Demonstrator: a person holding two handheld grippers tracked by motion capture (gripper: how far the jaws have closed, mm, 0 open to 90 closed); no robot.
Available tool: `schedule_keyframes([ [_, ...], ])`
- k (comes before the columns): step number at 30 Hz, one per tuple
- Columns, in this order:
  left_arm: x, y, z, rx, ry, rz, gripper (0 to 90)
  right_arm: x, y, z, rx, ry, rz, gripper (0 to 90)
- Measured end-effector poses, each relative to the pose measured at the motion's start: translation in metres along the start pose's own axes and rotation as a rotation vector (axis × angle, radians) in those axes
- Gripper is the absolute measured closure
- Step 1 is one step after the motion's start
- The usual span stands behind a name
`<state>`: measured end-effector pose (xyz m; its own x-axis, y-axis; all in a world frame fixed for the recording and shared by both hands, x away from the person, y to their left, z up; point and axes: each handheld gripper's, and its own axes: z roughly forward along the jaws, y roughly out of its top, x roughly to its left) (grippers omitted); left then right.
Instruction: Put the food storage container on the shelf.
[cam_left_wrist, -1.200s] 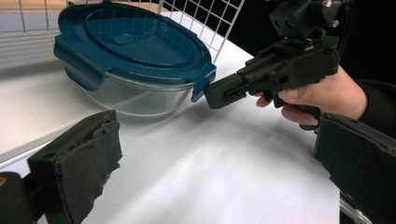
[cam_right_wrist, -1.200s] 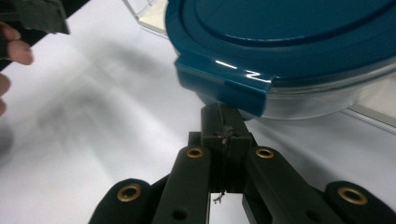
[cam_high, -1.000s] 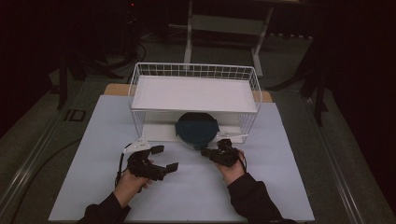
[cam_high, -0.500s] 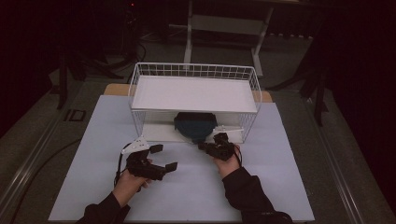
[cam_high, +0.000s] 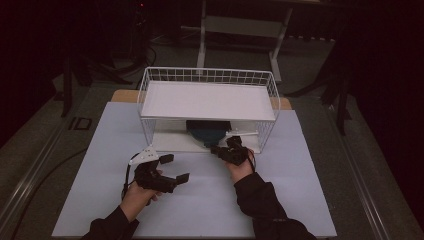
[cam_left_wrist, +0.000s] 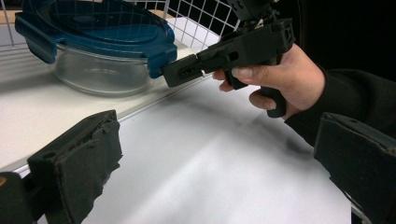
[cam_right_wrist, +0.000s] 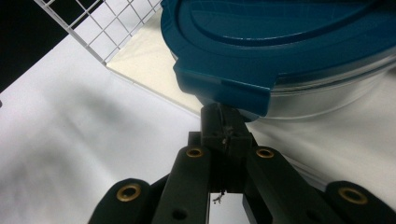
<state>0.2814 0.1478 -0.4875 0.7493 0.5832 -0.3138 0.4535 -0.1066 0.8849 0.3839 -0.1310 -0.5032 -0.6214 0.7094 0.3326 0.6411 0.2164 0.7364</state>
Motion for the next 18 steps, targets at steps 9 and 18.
schedule_keyframes([
  [9,-0.002,0.0,0.0,0.0,0.0,0.007,0.9,0.005,0.0,0.003,-0.006,0.019,-0.015,85.6],
  [18,-0.005,0.001,-0.004,-0.008,-0.024,0.026,0.9,0.022,-0.009,-0.019,-0.065,0.036,-0.106,45.4],
])
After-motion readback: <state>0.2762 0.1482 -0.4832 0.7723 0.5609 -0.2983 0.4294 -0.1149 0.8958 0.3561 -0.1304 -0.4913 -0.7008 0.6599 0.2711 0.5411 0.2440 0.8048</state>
